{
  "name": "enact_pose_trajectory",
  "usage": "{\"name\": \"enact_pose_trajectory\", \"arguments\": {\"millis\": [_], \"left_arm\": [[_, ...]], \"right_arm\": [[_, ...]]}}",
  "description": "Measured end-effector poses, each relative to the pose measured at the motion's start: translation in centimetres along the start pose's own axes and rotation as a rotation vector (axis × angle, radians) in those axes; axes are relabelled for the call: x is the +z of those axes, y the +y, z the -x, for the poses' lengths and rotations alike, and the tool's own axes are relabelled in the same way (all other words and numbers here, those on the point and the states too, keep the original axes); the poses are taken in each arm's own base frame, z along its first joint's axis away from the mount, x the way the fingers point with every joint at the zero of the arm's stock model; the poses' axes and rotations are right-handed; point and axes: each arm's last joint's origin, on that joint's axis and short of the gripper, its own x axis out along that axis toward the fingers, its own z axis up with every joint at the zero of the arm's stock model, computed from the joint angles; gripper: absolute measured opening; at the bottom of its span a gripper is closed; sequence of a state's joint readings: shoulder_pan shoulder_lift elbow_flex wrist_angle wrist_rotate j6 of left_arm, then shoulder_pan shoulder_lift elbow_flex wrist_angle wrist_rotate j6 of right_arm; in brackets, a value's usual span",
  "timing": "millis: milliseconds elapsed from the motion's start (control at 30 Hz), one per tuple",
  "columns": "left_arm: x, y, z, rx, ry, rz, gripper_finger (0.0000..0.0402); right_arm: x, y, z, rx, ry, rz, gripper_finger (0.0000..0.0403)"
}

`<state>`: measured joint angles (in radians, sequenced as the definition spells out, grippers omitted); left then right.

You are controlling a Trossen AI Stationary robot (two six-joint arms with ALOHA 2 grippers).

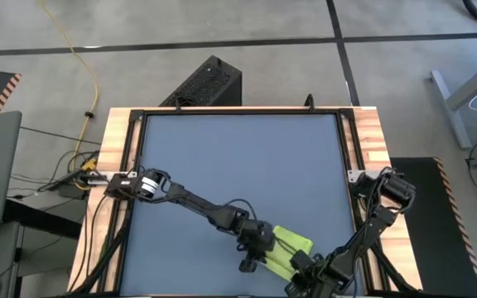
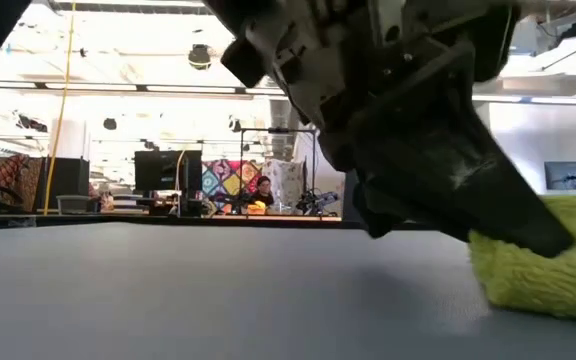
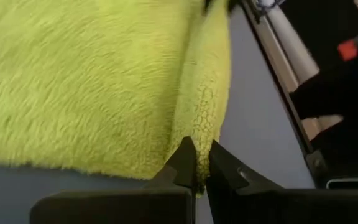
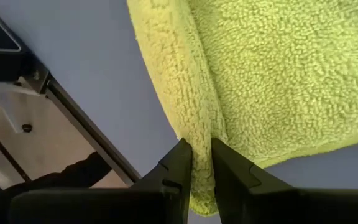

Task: Roll towel
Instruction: Roll the green towel

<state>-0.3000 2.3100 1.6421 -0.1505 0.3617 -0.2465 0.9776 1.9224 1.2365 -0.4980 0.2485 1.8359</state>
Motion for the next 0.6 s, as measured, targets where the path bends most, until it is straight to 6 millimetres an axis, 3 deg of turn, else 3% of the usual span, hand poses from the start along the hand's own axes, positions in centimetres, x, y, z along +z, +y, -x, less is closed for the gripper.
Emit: {"name": "enact_pose_trajectory", "arguments": {"millis": [167,333,467,600], "left_arm": [[0.0,1.0,0.4,-0.005,0.026,0.128,0.0001],[-0.3,1.2,0.5,0.0,0.056,0.196,0.0001],[-0.4,1.5,0.6,0.004,0.071,0.234,0.0],[-0.3,2.1,0.9,-0.004,0.071,0.311,0.0]], "right_arm": [[0.6,0.2,-0.1,0.002,0.017,-0.01,0.0099],[1.2,0.4,0.2,-0.007,0.074,0.039,0.015],[1.5,0.5,1.7,0.006,0.07,0.081,0.0197],[1.1,0.6,4.0,0.089,-0.121,0.161,0.0222]]}}
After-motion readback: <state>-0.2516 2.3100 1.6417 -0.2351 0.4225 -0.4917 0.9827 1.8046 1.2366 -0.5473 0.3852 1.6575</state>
